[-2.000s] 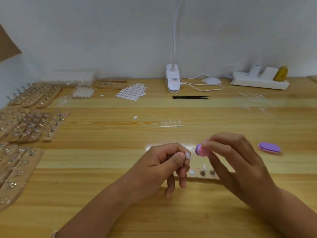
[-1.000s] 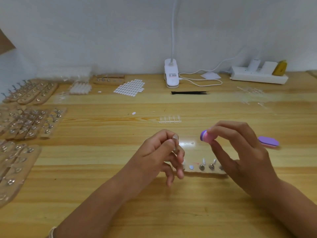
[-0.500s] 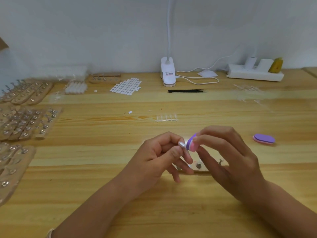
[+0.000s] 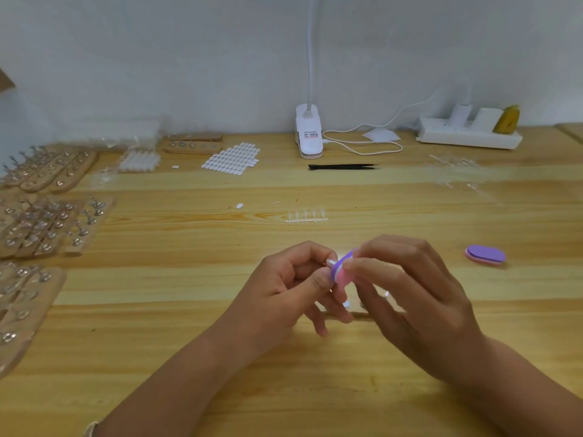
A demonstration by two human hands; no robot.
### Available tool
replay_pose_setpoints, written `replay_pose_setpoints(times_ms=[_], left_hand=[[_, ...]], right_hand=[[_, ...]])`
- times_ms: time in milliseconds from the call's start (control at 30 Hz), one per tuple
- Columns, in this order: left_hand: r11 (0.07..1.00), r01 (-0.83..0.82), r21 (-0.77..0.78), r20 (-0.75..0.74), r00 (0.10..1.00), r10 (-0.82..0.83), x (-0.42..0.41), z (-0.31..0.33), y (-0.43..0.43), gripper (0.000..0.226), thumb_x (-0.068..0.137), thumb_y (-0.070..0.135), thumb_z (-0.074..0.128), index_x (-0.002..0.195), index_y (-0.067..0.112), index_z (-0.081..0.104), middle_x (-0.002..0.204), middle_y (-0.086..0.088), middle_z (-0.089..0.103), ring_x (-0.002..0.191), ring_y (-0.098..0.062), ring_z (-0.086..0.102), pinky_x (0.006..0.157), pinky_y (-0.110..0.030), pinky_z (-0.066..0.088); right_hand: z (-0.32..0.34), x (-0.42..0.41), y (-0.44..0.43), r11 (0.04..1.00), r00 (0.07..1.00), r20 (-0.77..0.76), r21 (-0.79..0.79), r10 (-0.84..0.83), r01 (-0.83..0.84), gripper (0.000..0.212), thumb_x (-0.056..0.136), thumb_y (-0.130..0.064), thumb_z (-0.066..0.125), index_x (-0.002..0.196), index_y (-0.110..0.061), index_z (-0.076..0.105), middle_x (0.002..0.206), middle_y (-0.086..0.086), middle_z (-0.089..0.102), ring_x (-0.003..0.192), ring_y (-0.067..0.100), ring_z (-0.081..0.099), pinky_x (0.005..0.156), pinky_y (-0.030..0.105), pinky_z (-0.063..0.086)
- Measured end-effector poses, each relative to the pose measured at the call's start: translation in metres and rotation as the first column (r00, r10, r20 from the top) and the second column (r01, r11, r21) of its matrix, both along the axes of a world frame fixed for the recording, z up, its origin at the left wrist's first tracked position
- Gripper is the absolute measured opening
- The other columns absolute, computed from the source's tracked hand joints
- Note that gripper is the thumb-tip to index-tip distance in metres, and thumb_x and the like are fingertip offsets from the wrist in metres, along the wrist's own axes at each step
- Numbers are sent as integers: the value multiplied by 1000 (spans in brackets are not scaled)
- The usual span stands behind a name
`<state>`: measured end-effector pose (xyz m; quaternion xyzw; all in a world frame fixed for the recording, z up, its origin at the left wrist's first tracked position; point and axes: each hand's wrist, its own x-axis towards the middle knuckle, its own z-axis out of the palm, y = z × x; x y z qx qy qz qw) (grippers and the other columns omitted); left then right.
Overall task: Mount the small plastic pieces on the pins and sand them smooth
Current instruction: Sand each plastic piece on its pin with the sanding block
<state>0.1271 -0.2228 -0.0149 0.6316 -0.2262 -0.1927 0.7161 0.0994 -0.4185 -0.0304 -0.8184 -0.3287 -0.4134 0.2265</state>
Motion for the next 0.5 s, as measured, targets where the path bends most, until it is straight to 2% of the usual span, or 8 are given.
replay_pose_setpoints(times_ms=[100,167,267,367,433,500], left_hand=[[1000,-10,-1,-13,1000,10,1,1,1,11,94,14,51,98,5,57,76,-6,65,71,-29,71,51,-32,54],[1000,-8,5,-16,1000,8,1,1,0,14,94,15,52,99,3,57,76,-7,66,71,-29,71,51,-32,53],[1000,13,10,-7,1000,-13,0,0,-1,17,95,14,52,101,-1,57,75,-6,66,69,-28,71,51,-31,53],[999,54,2,-2,999,-54,-1,3,0,14,97,12,48,100,2,57,75,-4,62,70,-27,69,52,-31,52],[998,64,-11,-16,998,-65,0,5,1,13,97,13,47,100,3,55,74,-3,60,72,-24,68,53,-31,52],[997,74,-14,-17,997,-74,0,5,0,18,97,14,48,103,-2,55,76,-4,60,75,-24,68,54,-31,53]], right_hand=[[4,4,-10,998,997,-30,6,-69,69,21,85,11,70,101,-2,74,101,12,68,97,24,64,92,28,49],[4,3,-7,999,999,-19,35,-38,38,24,86,9,70,105,-5,72,104,11,67,98,24,64,91,30,49],[1,-1,1,999,999,11,18,51,-51,29,90,6,68,114,-7,64,112,5,61,105,21,61,97,25,46],[2,4,-9,1000,1000,-14,2,22,-22,27,86,10,71,110,-4,69,109,9,65,104,21,61,95,27,48],[4,5,-14,999,999,-35,48,12,-10,27,87,8,70,110,-5,68,106,10,66,103,21,62,91,33,51],[5,2,-11,993,998,-26,100,59,-56,28,91,4,67,115,-9,62,110,7,63,107,19,62,91,32,51]])
